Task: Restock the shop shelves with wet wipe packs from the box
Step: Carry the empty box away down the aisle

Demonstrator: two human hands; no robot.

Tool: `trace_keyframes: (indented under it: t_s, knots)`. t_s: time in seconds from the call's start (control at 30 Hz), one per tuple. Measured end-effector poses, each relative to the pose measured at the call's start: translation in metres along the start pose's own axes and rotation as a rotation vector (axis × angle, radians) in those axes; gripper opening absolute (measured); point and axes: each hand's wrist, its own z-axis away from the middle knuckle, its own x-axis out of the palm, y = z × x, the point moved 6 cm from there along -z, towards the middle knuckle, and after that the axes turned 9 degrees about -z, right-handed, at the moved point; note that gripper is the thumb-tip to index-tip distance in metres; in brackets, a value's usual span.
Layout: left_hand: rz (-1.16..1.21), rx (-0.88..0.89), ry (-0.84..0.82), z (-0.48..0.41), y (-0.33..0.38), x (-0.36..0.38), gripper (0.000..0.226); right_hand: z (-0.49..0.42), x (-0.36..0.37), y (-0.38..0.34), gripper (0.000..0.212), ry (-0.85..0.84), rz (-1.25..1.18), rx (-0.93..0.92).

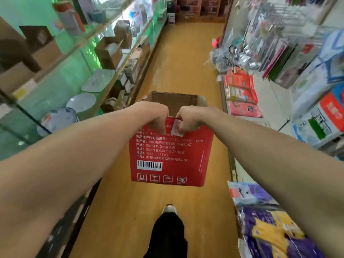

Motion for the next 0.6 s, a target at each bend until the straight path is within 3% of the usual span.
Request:
trace_keyframes:
  t_s: [0.6]
  knots:
    - [-0.024, 0.044, 0.002, -0.307, -0.115, -0.21, 0.037, -0.303, -0.232, 0.058, 0.032, -0.012, -0.035, 0.006]
